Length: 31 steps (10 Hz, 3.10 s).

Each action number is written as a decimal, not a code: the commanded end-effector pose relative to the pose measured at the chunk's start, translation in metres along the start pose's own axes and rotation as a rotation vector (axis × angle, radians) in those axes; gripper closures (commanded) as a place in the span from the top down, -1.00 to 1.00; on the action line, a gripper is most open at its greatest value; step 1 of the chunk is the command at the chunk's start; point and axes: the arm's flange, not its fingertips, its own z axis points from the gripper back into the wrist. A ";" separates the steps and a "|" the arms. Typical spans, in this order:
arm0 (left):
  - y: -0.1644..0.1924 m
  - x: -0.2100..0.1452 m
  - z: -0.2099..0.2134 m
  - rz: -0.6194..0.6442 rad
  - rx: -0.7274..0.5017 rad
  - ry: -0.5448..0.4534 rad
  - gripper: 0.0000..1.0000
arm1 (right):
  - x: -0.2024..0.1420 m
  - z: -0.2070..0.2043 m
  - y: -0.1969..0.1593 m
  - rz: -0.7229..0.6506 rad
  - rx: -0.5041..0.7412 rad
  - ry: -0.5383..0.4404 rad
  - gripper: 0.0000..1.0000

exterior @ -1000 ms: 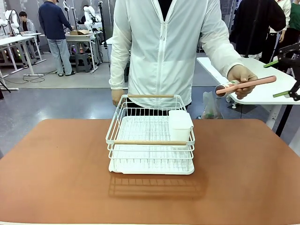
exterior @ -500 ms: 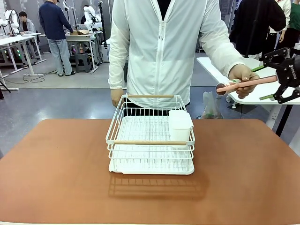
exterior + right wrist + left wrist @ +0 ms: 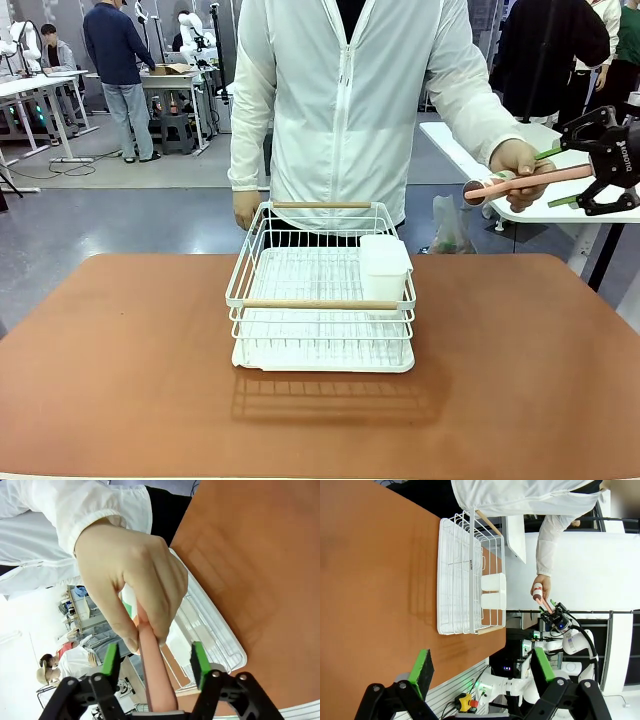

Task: Clean the table.
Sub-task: Pick up the Lint Roller when the human hands it over.

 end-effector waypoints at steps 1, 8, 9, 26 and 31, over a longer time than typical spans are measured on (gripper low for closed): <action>0.000 -0.002 0.003 -0.011 -0.011 0.008 1.00 | 0.003 -0.010 -0.002 0.010 0.035 -0.004 -0.03; 0.000 -0.002 0.003 -0.011 -0.011 0.008 1.00 | 0.005 -0.004 -0.002 0.009 0.054 -0.024 -1.00; 0.000 -0.002 0.003 -0.011 -0.011 0.008 1.00 | 0.006 -0.003 -0.002 0.007 0.057 -0.027 -1.00; 0.000 -0.002 0.003 -0.011 -0.011 0.008 1.00 | 0.005 0.002 0.001 -0.006 0.022 -0.009 -0.97; 0.000 -0.002 0.003 -0.011 -0.011 0.008 1.00 | 0.005 0.002 0.001 -0.006 0.022 -0.009 -0.97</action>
